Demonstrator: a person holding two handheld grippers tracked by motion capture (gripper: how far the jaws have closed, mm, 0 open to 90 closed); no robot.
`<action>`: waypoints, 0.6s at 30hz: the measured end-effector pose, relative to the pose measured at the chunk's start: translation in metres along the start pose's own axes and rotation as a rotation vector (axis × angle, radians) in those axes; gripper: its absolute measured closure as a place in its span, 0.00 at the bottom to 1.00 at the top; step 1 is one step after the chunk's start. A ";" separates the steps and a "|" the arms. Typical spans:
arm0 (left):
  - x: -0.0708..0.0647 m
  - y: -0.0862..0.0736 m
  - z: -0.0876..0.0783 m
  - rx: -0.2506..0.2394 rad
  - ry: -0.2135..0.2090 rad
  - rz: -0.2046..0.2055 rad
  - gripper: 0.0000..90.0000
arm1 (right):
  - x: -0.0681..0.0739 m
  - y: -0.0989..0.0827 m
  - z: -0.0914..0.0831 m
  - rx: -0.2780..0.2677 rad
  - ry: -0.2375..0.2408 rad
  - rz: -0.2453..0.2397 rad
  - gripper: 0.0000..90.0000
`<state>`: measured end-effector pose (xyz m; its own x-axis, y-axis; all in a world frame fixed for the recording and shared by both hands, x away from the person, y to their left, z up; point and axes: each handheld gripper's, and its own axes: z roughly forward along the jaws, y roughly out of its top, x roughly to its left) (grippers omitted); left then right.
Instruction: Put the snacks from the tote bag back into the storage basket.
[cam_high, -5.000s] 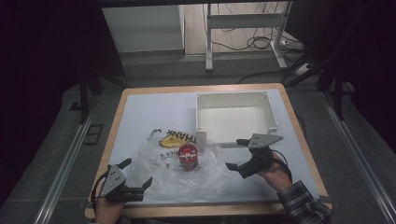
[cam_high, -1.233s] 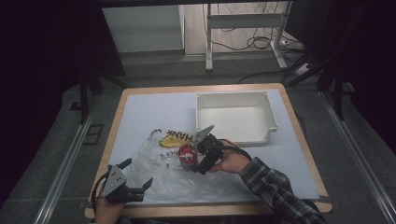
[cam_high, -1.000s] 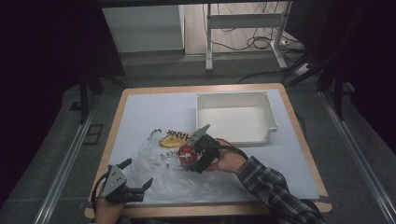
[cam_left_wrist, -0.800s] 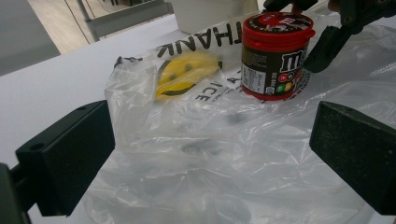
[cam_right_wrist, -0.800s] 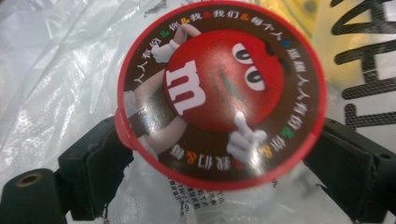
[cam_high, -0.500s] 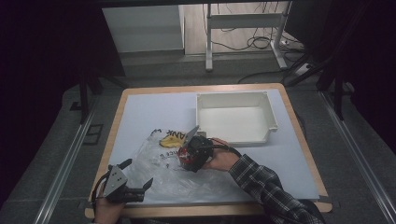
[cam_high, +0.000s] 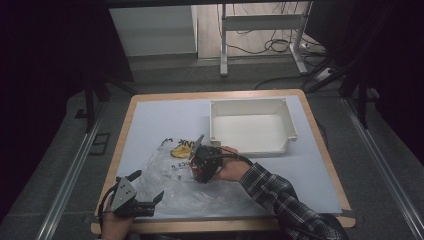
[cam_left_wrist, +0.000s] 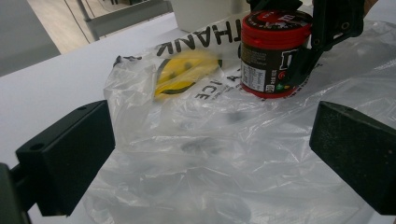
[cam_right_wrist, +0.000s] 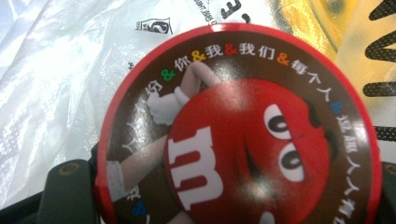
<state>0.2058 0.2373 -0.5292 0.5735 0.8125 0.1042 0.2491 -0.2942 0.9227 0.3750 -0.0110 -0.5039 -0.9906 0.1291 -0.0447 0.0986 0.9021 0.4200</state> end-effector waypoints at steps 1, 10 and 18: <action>0.000 0.000 0.000 0.000 0.000 0.000 0.00 | 0.000 0.001 0.000 0.007 0.000 0.003 0.27; 0.000 0.000 0.000 0.001 0.001 0.002 0.00 | 0.000 0.002 -0.002 0.017 0.005 0.014 0.28; 0.000 0.000 0.000 0.001 0.002 0.002 0.00 | 0.004 0.003 -0.007 0.021 0.005 0.002 0.28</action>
<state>0.2058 0.2372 -0.5292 0.5726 0.8129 0.1070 0.2486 -0.2965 0.9221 0.3703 -0.0102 -0.4968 -0.9908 0.1291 -0.0397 0.1025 0.9104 0.4009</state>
